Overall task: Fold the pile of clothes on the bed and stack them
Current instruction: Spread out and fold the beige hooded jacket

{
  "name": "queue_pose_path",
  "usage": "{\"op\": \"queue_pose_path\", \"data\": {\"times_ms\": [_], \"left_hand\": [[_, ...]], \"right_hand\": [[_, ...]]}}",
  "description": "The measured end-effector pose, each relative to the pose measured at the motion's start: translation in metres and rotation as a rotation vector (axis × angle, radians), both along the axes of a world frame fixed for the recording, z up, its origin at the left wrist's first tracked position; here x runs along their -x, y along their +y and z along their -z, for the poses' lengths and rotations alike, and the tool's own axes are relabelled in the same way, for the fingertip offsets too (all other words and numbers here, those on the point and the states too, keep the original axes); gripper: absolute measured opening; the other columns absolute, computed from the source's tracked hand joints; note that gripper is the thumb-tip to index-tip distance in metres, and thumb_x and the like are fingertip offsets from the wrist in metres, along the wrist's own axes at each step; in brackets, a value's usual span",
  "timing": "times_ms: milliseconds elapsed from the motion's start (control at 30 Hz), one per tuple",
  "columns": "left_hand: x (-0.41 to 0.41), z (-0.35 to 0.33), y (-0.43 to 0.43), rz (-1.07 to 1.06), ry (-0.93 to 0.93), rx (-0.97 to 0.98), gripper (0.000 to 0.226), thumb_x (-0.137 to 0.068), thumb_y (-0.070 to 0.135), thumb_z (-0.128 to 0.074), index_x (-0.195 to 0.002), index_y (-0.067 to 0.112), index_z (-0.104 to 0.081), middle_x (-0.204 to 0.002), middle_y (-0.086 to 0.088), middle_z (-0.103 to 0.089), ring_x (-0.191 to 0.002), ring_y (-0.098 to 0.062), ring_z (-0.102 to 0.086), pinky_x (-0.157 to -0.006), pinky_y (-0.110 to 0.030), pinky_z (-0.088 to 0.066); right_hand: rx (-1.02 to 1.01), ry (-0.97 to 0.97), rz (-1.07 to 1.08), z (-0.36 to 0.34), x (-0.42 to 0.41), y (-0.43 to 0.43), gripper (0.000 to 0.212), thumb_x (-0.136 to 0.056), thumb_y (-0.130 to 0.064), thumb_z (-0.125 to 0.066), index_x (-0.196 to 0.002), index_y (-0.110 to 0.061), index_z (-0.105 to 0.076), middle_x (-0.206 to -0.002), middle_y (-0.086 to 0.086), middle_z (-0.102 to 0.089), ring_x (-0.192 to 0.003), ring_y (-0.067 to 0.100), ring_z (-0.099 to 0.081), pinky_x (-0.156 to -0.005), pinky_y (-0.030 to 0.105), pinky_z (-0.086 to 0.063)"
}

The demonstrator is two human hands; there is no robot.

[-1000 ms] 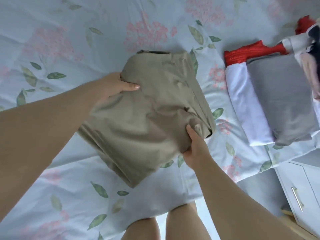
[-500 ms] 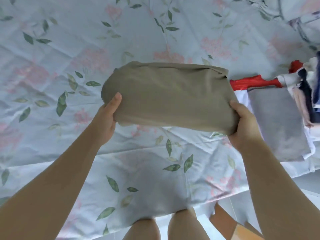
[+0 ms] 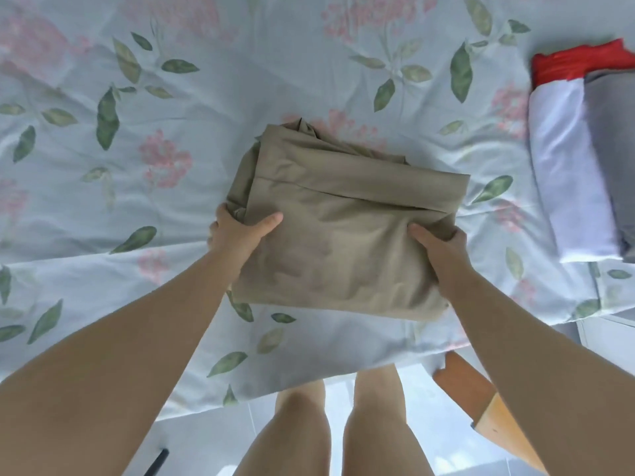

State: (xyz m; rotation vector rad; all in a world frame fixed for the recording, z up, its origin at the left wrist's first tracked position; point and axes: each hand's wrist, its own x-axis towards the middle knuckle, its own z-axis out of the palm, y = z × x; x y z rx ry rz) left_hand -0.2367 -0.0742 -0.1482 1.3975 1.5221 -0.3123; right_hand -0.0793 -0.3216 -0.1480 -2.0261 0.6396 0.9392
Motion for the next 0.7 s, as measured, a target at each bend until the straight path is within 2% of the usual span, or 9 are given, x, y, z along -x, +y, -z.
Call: {"op": "queue_pose_path", "data": {"times_ms": [67, 167, 200, 233, 300, 400, 467, 533, 700], "left_hand": [[-0.016, 0.004, -0.005, 0.004, -0.078, 0.063, 0.103, -0.064, 0.053, -0.08, -0.143, 0.016, -0.026, -0.134, 0.003, -0.044, -0.119, -0.022, -0.048, -0.099, -0.038, -0.041], [-0.033, 0.001, -0.014, 0.079, -0.139, 0.122, 0.059, -0.076, 0.037, -0.076, -0.124, 0.014, -0.05, -0.109, 0.006, -0.058, -0.093, -0.012, -0.058, -0.079, -0.022, -0.046], [-0.038, -0.006, -0.015, 0.082, -0.154, 0.141, 0.043, -0.079, 0.034, -0.074, -0.113, 0.017, -0.055, -0.1, 0.006, -0.06, -0.083, -0.009, -0.059, -0.069, -0.019, -0.045], [-0.044, -0.012, -0.013, 0.073, -0.173, 0.156, 0.033, -0.081, 0.033, -0.073, -0.106, 0.017, -0.058, -0.096, 0.005, -0.063, -0.077, -0.007, -0.059, -0.062, -0.018, -0.044], [-0.058, -0.03, -0.01, 0.075, -0.2, 0.177, 0.023, -0.081, 0.03, -0.073, -0.097, 0.016, -0.063, -0.097, 0.001, -0.067, -0.077, -0.01, -0.063, -0.062, -0.021, -0.047], [-0.095, -0.066, -0.011, 0.16, -0.273, 0.182, 0.024, -0.081, 0.025, -0.073, -0.1, 0.014, -0.066, -0.095, -0.001, -0.069, -0.082, -0.014, -0.067, -0.066, -0.026, -0.051], [-0.133, -0.09, -0.021, 0.252, -0.32, 0.191, 0.023, -0.079, 0.025, -0.074, -0.099, 0.017, -0.065, -0.098, -0.001, -0.07, -0.086, -0.016, -0.067, -0.071, -0.029, -0.053], [-0.176, -0.113, -0.038, 0.346, -0.361, 0.196, 0.02, -0.078, 0.026, -0.074, -0.095, 0.019, -0.066, -0.097, 0.0, -0.07, -0.087, -0.016, -0.068, -0.072, -0.029, -0.053], [-0.294, -0.163, -0.105, 0.532, -0.548, 0.19, 0.011, -0.08, 0.02, -0.073, -0.09, 0.022, -0.068, -0.079, 0.01, -0.073, -0.072, -0.007, -0.07, -0.062, -0.023, -0.054]], "right_hand": [[-0.038, -0.02, 0.022, 0.005, -0.005, 0.013, 0.09, -0.054, -0.052, -0.083, -0.127, -0.017, -0.046, -0.121, 0.002, -0.056, -0.108, 0.023, -0.056, -0.098, 0.041, -0.046], [-0.155, -0.007, 0.079, 0.001, -0.002, 0.028, 0.026, -0.075, -0.022, -0.08, -0.089, -0.01, -0.061, -0.09, 0.002, -0.064, -0.08, 0.016, -0.061, -0.073, 0.026, -0.052], [-0.184, 0.001, 0.11, -0.005, 0.0, 0.029, 0.017, -0.079, -0.014, -0.076, -0.081, -0.011, -0.059, -0.083, 0.0, -0.063, -0.072, 0.013, -0.058, -0.065, 0.022, -0.051], [-0.205, 0.0, 0.138, -0.011, 0.0, 0.028, 0.014, -0.082, -0.011, -0.072, -0.079, -0.012, -0.058, -0.079, -0.001, -0.061, -0.068, 0.011, -0.056, -0.062, 0.021, -0.05], [-0.234, -0.031, 0.186, -0.02, -0.004, 0.018, 0.012, -0.084, -0.012, -0.07, -0.082, -0.016, -0.058, -0.081, -0.004, -0.06, -0.075, 0.012, -0.056, -0.067, 0.024, -0.049], [-0.305, -0.082, 0.315, -0.043, -0.018, -0.004, 0.013, -0.084, -0.016, -0.07, -0.094, -0.017, -0.063, -0.092, -0.004, -0.066, -0.089, 0.017, -0.061, -0.08, 0.029, -0.051], [-0.326, -0.131, 0.4, -0.066, -0.035, -0.022, 0.017, -0.084, -0.016, -0.069, -0.1, -0.017, -0.063, -0.093, -0.006, -0.066, -0.087, 0.014, -0.061, -0.076, 0.025, -0.05], [-0.388, -0.177, 0.498, -0.091, -0.058, -0.045, 0.011, -0.085, -0.015, -0.069, -0.095, -0.019, -0.065, -0.094, -0.007, -0.068, -0.087, 0.012, -0.063, -0.077, 0.024, -0.051], [-0.469, -0.297, 0.676, -0.138, -0.136, -0.114, 0.013, -0.083, -0.02, -0.071, -0.094, -0.025, -0.066, -0.088, -0.012, -0.069, -0.082, 0.006, -0.064, -0.068, 0.023, -0.05]]}}
